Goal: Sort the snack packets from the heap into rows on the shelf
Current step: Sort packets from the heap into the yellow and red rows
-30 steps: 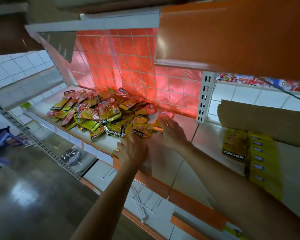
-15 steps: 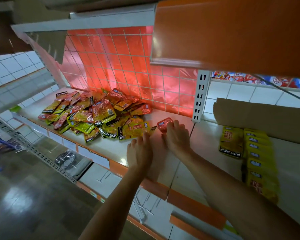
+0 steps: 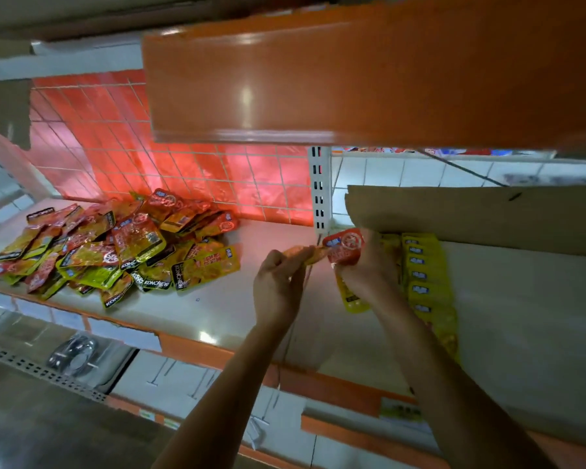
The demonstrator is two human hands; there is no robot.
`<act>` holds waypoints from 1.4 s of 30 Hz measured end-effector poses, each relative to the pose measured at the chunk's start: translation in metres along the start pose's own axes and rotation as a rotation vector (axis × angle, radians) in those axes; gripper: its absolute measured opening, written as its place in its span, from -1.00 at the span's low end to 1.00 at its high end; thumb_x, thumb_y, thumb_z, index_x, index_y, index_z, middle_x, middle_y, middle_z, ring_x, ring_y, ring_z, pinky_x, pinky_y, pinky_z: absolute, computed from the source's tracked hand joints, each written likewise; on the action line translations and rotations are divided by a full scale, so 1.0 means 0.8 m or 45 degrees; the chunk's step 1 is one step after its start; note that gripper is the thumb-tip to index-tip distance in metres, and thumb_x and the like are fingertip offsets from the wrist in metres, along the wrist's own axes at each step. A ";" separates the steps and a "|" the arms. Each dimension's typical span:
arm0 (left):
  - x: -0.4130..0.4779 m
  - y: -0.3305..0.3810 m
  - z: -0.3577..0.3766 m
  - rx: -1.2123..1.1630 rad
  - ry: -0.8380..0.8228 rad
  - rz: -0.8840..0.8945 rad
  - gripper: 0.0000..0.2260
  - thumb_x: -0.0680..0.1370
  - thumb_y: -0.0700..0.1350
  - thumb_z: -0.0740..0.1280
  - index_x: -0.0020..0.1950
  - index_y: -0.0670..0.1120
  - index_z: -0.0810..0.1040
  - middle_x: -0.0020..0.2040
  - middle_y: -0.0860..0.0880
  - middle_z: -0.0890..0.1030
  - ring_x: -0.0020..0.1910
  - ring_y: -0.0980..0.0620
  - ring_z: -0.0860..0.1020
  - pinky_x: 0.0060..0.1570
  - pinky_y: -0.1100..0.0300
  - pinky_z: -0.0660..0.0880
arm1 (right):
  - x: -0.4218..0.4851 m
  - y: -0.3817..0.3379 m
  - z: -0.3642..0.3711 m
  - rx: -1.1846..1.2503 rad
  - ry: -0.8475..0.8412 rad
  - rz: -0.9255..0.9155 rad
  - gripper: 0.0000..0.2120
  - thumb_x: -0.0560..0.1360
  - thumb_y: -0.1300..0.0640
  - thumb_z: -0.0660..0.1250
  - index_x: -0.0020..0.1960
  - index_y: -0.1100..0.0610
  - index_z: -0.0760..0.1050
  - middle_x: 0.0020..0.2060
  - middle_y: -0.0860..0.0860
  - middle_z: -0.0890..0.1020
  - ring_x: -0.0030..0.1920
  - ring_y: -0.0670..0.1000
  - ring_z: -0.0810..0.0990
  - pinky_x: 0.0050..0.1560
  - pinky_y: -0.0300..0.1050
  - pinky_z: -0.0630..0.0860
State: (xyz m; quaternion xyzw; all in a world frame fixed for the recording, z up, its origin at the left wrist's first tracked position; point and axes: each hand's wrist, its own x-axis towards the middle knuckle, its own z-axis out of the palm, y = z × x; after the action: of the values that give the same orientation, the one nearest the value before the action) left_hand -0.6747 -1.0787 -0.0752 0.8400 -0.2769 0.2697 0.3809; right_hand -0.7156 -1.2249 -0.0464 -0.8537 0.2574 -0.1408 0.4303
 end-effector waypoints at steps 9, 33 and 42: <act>-0.011 0.052 0.059 -0.285 -0.290 -0.061 -0.72 0.55 -0.24 0.35 0.24 -0.07 0.60 -0.13 -0.06 0.70 -0.18 0.00 0.65 -0.11 0.22 0.53 | -0.012 0.073 -0.104 0.325 0.145 0.189 -0.49 0.39 0.15 0.44 0.28 -0.03 0.36 0.02 -0.07 0.55 0.00 0.00 0.54 -0.05 -0.08 0.50; -0.005 0.078 0.118 -0.248 -0.478 -0.603 -0.74 0.48 -0.07 0.45 0.15 -0.07 0.65 0.07 -0.04 0.66 -0.18 0.16 0.58 -0.21 0.58 0.37 | -0.019 0.133 -0.160 0.494 0.125 0.374 -0.43 0.41 0.25 0.42 0.36 0.04 0.32 0.11 0.08 0.60 0.09 0.08 0.59 0.12 0.18 0.55; 0.004 0.085 0.122 0.221 -0.471 -0.177 -0.67 0.48 0.03 0.42 0.16 -0.10 0.63 0.21 -0.12 0.56 0.19 -0.14 0.45 0.08 0.07 0.43 | -0.019 0.133 -0.159 0.446 0.151 0.384 -0.46 0.41 0.22 0.42 0.33 -0.01 0.32 0.10 0.04 0.59 0.08 0.07 0.59 0.12 0.19 0.54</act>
State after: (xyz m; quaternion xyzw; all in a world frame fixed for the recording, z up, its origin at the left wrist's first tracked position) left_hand -0.6944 -1.1944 -0.0945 0.9219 -0.2591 0.1068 0.2675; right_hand -0.8208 -1.3540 -0.0576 -0.7081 0.3786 -0.1671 0.5721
